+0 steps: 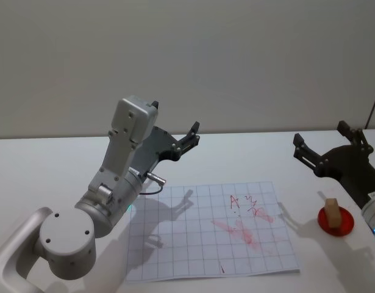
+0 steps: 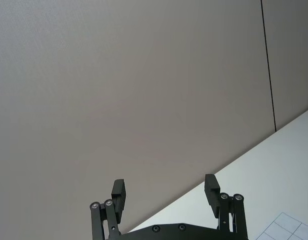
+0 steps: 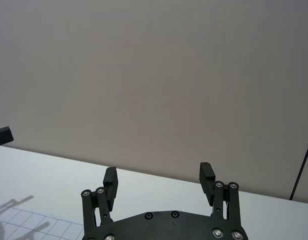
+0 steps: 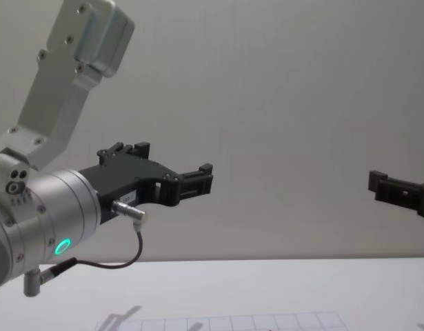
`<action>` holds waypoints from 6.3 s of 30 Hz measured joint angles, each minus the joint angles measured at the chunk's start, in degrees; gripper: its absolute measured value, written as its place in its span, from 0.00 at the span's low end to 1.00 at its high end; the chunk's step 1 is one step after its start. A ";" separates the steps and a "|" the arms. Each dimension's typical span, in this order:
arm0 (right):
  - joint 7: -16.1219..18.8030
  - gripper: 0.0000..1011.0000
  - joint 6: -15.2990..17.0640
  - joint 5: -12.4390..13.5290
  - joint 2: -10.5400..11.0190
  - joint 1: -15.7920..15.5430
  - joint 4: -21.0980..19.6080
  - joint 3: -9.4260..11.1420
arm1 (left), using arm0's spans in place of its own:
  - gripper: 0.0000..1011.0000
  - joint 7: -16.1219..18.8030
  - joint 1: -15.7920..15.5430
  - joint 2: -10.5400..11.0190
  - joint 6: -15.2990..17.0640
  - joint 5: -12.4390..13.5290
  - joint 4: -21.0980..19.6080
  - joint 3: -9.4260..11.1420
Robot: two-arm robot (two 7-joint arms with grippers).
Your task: Use the one hand to pick up the stamp and affix it onto the A4 paper.
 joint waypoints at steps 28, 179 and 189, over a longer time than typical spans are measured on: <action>0.00 0.99 0.00 0.00 0.00 0.00 0.00 0.00 | 0.99 0.00 0.00 0.00 0.00 0.00 0.00 0.00; 30.47 0.22 7.89 -19.09 -5.74 13.99 27.15 -5.57 | 0.99 0.01 0.00 0.00 0.00 0.00 0.00 0.00; 31.26 0.22 7.56 -19.52 -6.87 15.67 29.85 -6.40 | 0.99 -0.01 0.00 0.00 -0.01 0.00 -0.01 0.00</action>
